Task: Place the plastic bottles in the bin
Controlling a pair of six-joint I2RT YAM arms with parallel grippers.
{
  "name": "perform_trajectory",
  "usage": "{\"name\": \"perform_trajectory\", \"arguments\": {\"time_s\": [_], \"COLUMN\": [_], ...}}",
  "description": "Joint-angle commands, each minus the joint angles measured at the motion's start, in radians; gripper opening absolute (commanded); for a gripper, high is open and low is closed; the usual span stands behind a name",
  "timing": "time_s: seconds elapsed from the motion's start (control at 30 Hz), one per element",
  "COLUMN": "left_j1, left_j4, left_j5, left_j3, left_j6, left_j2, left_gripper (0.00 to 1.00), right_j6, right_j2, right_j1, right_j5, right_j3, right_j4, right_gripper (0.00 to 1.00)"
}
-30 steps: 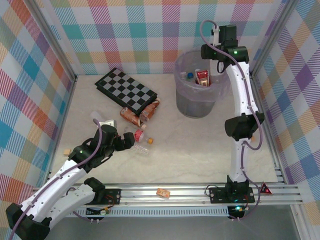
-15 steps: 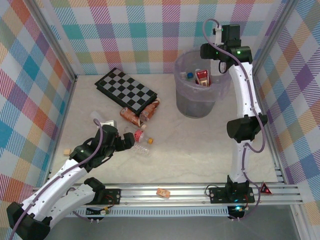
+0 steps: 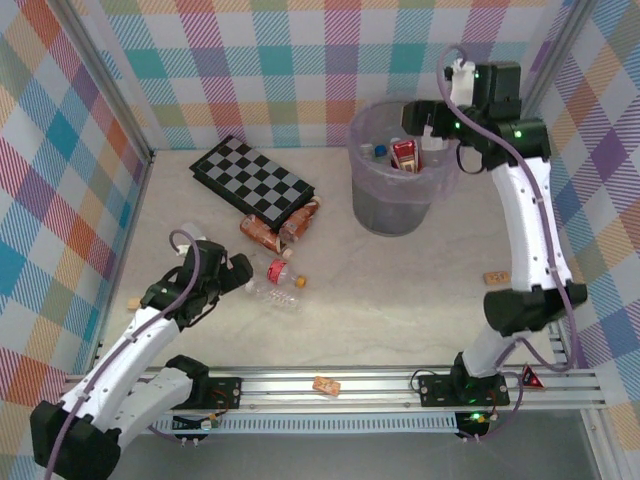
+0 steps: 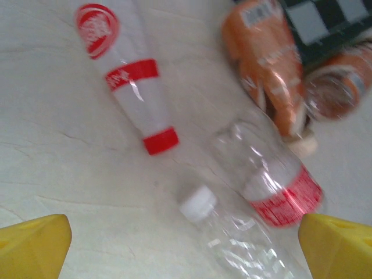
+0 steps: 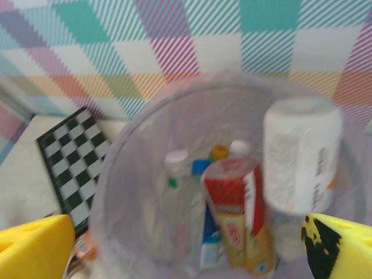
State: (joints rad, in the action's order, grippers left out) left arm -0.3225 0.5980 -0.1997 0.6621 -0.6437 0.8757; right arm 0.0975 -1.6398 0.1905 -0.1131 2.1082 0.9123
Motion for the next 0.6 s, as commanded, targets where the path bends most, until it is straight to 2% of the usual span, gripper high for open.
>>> {"name": "perform_trajectory", "arguments": {"time_s": [0.0,0.17,0.37,0.57], "left_j1": [0.096,0.17,0.207,0.215], "left_j4": [-0.11,-0.243,-0.386,-0.472], "left_j5": [0.036,0.081,0.111,0.098], "left_j3": [-0.034,-0.029,0.002,0.001], "left_j6": [-0.011,-0.017,-0.047,-0.094], "left_j2": [0.077,0.243,0.444,0.551], "left_gripper": [1.0,0.98,0.92,0.84], "right_j6": [0.027,0.016,0.037,0.026], "right_j2": [0.065,0.164,0.31,0.352], "right_j1": [0.056,0.145,0.152,0.152], "right_j5": [-0.12,-0.147,-0.219,-0.203], "right_j3": [-0.064,-0.115,-0.297,-0.318], "right_j4": [-0.022,0.04,-0.02,0.017], "right_gripper": [0.99,0.99,0.99,0.99]}}
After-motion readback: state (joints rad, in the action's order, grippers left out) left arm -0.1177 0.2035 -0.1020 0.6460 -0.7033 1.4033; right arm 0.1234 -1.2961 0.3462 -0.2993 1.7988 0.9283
